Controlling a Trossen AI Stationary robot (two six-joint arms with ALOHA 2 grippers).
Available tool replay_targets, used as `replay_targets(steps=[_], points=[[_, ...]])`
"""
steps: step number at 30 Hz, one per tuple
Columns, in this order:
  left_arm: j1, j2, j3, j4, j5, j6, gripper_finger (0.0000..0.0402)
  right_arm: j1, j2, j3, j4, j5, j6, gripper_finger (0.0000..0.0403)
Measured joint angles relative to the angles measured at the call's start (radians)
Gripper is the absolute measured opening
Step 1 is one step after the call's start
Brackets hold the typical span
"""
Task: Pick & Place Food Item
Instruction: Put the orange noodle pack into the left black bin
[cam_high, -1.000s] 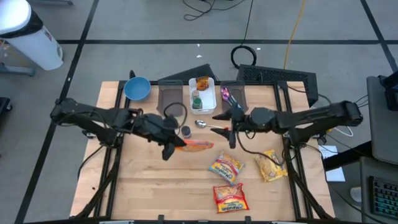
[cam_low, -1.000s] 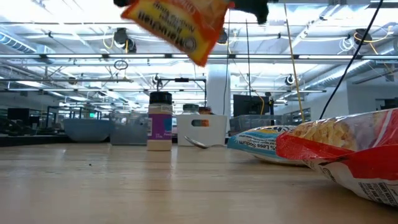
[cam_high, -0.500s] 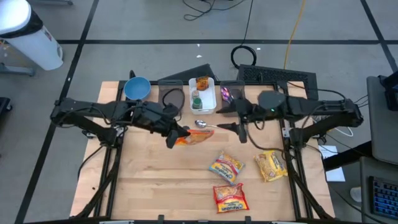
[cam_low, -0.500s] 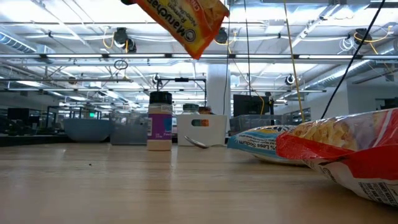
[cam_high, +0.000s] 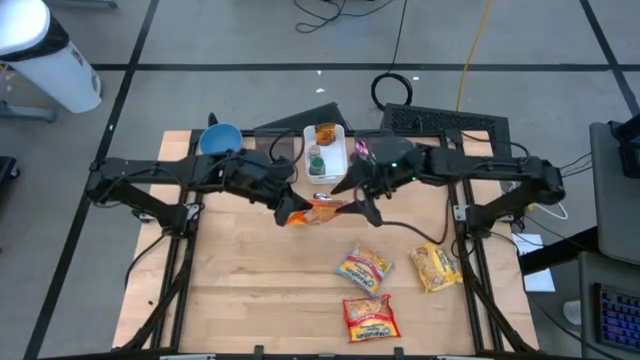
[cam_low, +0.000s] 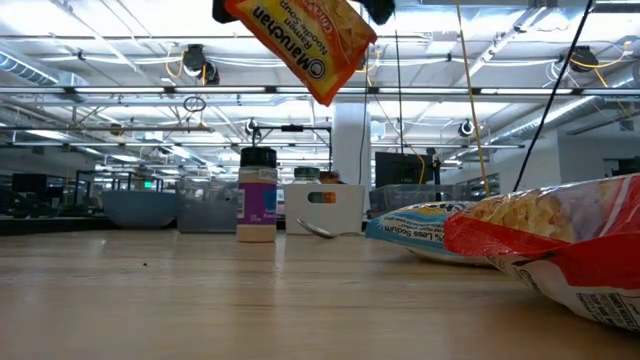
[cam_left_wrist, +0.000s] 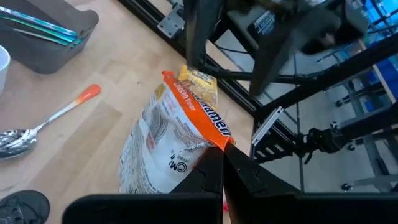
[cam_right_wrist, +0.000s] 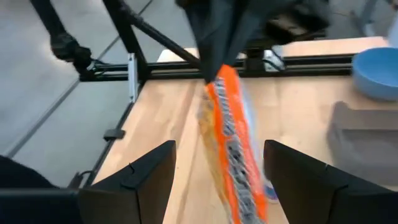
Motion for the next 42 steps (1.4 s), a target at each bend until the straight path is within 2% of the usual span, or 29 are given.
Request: replay_targets(steps=[9, 19, 28, 35, 42], points=[[0.034, 0.0, 0.0, 0.001, 0.025, 0.031, 0.0, -0.004, 0.081, 0.0, 0.056, -0.064, 0.004, 0.0238], [0.052, 0.0, 0.0, 0.009, 0.068, 0.062, 0.0, -0.005, 0.144, 0.0, 0.106, -0.064, 0.007, 0.0238], [0.052, 0.0, 0.0, 0.01, 0.11, 0.073, 0.0, -0.055, 0.145, -0.001, 0.236, -0.065, 0.063, 0.0238], [0.057, -0.001, 0.0, 0.011, 0.127, 0.079, 0.0, -0.069, 0.145, -0.002, 0.264, -0.116, 0.103, 0.0238], [0.081, -0.001, 0.0, 0.005, 0.122, 0.092, 0.0, -0.056, 0.145, -0.002, 0.282, -0.125, 0.121, 0.0238]])
